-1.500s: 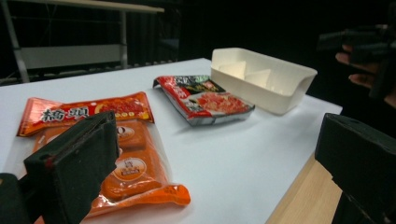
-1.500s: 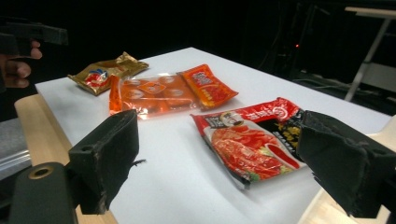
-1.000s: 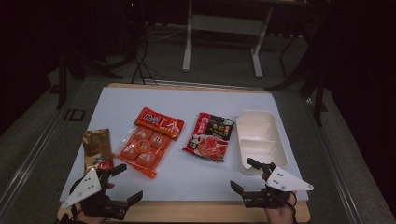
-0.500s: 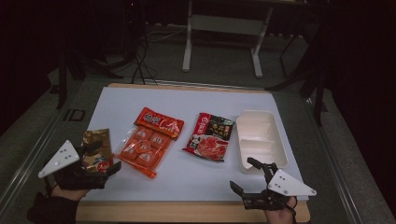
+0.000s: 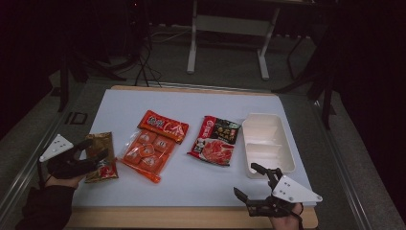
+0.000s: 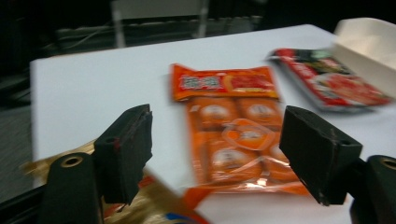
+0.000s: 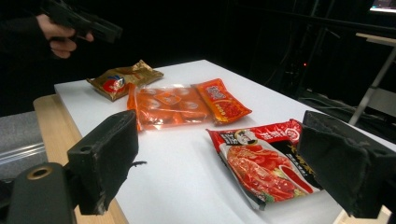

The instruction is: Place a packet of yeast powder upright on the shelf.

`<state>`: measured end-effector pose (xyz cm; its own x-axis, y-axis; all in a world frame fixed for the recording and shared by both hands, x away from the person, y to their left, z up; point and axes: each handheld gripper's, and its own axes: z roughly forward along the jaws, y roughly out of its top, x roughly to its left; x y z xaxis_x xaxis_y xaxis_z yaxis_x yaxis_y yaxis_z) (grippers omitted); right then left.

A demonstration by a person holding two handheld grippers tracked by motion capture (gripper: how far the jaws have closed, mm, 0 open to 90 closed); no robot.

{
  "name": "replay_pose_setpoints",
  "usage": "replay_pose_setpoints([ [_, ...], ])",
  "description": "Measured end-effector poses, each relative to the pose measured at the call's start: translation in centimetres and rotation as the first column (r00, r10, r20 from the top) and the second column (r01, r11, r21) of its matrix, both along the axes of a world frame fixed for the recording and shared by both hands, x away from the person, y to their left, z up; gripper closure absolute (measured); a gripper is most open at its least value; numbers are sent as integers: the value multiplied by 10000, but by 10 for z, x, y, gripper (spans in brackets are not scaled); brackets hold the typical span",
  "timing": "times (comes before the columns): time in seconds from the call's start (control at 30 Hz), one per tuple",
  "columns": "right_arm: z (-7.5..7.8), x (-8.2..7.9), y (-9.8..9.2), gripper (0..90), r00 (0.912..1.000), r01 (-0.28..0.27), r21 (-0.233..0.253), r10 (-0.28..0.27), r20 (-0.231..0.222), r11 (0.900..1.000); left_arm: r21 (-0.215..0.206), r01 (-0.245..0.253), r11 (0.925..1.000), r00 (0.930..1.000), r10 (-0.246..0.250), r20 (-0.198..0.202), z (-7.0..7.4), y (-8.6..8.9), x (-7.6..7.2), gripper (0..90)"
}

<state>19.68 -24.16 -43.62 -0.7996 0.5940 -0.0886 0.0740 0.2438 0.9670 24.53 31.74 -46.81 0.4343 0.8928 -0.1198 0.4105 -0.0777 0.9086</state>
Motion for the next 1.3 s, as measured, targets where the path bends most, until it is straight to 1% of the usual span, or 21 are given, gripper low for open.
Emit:
replay_pose_setpoints([
  [0.03, 0, 0, 0, 124, 10000, 3, -7, -3, 6, 10000, 0, -59, 10000, 10000, 59, -51, -2, 4, 2, 310],
  [0.07, 0, 0, 0, 124, 10000, -32, 3, 32, -12, 10000, 131, -427, 9990, 9988, 430, -225, -6, 10, 7, 313],
  [0.17, 0, 0, 1, 124, 9999, -77, -22, 77, -71, 10000, 138, -895, 9959, 9940, 902, -618, -11, 20, 15, 319],
  [0.23, -1, 0, 1, 124, 9999, -92, -12, 92, -79, 10000, 138, -895, 9959, 9940, 902, -618, -11, 20, 15, 319],
  [0.27, -1, 0, 1, 124, 9999, -109, -55, 108, -85, 9999, 398, -1382, 9896, 9862, 1412, -866, -17, 28, 22, 319],
  [0.3, -1, 0, 1, 124, 9999, -109, -55, 108, -85, 9999, 398, -1382, 9896, 9862, 1412, -866, -17, 28, 22, 319],
  [0.33, -1, 0, 1, 125, 9999, -130, -17, 130, -95, 9999, 412, -1590, 9864, 9794, 1629, -1190, -22, 34, 27, 318],
  [0.4, -1, 0, 2, 125, 9999, -147, -41, 146, -86, 9999, 463, -1675, 9848, 9746, 1725, -1432, -28, 37, 30, 317],
  [0.53, -2, 0, 3, 125, 9997, -173, -88, 171, -180, 9998, 310, -2082, 9776, 9586, 2103, -1921, -38, 45, 35, 317],
  [0.6, -2, 1, 3, 125, 9996, -201, -90, 199, -203, 9998, 252, -2123, 9769, 9565, 2130, -1995, -41, 46, 36, 317],
  [0.63, -3, 1, 3, 125, 9995, -210, -101, 208, -223, 9997, 202, -2225, 9747, 9493, 2213, -2235, -46, 48, 39, 317],
  [0.67, -3, 1, 3, 125, 9994, -219, -108, 216, -253, 9997, 212, -2224, 9747, 9458, 2210, -2381, -49, 49, 40, 317],
  [0.77, -4, 1, 4, 125, 9992, -261, -154, 256, -312, 9995, 455, -2193, 9746, 9382, 2235, -2642, -54, 48, 44, 317],
  [0.9, -4, 2, 4, 126, 9990, -272, -200, 265, -351, 9994, 314, -2064, 9780, 9287, 2060, -3082, -59, 47, 49, 317],
  [0.97, -5, 2, 5, 125, 9989, -277, -211, 269, -376, 9994, 271, -2106, 9772, 9230, 2079, -3237, -61, 47, 52, 318],
  [1.07, -5, 2, 5, 125, 9988, -281, -220, 272, -395, 9994, 461, -2298, 9721, 9097, 2314, -3448, -64, 45, 55, 346],
  [1.1, -5, 2, 5, 126, 9988, -294, -221, 285, -406, 9993, 461, -2298, 9721, 9097, 2314, -3448, -64, 45, 55, 346],
  [1.13, -5, 3, 5, 126, 9986, -294, -215, 284, -436, 9993, 330, -2326, 9720, 9034, 2285, -3628, -66, 46, 57, 348],
  [1.17, -5, 3, 4, 126, 9986, -285, -213, 275, -449, 9994, 334, -2333, 9718, 9007, 2289, -3694, -66, 46, 57, 351],
  [1.23, -5, 3, 4, 126, 9985, -294, -210, 284, -462, 9993, 251, -2353, 9716, 8987, 2273, -3752, -67, 46, 58, 352],
  [1.3, -5, 3, 5, 126, 9986, -292, -229, 281, -458, 9993, 40, -2194, 9756, 8932, 2025, -4015, -71, 45, 59, 364],
])
